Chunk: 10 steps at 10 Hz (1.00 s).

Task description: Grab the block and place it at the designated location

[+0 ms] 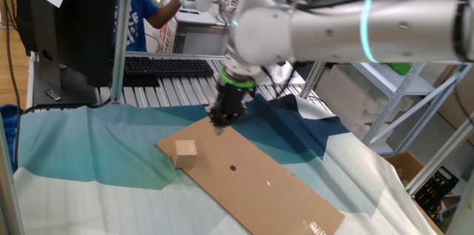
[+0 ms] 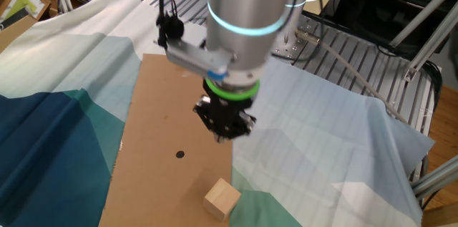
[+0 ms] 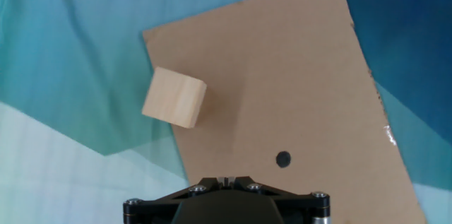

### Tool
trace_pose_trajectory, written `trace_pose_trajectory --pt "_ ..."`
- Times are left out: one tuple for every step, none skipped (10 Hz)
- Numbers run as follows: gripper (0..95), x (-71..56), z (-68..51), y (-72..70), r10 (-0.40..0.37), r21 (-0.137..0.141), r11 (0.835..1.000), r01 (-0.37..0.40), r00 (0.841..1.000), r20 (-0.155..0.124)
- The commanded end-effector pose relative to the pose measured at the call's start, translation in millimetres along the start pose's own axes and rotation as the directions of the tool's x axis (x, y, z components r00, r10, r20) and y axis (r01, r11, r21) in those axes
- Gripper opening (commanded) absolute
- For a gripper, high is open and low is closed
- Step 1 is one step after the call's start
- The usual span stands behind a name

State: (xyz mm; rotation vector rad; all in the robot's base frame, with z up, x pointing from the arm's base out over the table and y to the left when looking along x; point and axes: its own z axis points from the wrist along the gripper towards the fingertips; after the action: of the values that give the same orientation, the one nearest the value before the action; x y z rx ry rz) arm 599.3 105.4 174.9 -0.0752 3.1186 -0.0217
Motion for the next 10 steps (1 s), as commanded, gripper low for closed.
trace_pose_trajectory --pt "0.0 -14.6 0.0 17.9 0.050 0.017 0.999 -0.050 0.999 -0.022" --pt "0.0 -17.1 2.7 24.4 0.074 0.015 0.997 -0.073 0.997 -0.011" --pt "0.0 -17.1 6.0 27.6 0.089 0.013 0.996 -0.089 0.996 0.002" --pt "0.0 -17.0 9.1 29.7 0.090 0.012 0.996 -0.090 0.996 0.004" --pt "0.0 -17.0 10.3 30.1 0.084 0.011 0.996 -0.084 0.996 -0.002" --pt "0.0 -17.0 10.1 30.0 0.080 0.008 0.997 -0.080 0.997 -0.010" --pt "0.0 -17.0 10.2 30.0 0.081 0.010 0.997 -0.081 0.996 -0.023" --pt "0.0 -17.0 10.2 30.0 0.082 0.010 0.997 -0.082 0.996 -0.029" --pt "0.0 -17.0 10.2 30.0 0.084 0.011 0.996 -0.083 0.996 -0.036" --pt "0.0 -17.0 10.2 30.0 0.077 0.012 0.997 -0.076 0.996 -0.034"
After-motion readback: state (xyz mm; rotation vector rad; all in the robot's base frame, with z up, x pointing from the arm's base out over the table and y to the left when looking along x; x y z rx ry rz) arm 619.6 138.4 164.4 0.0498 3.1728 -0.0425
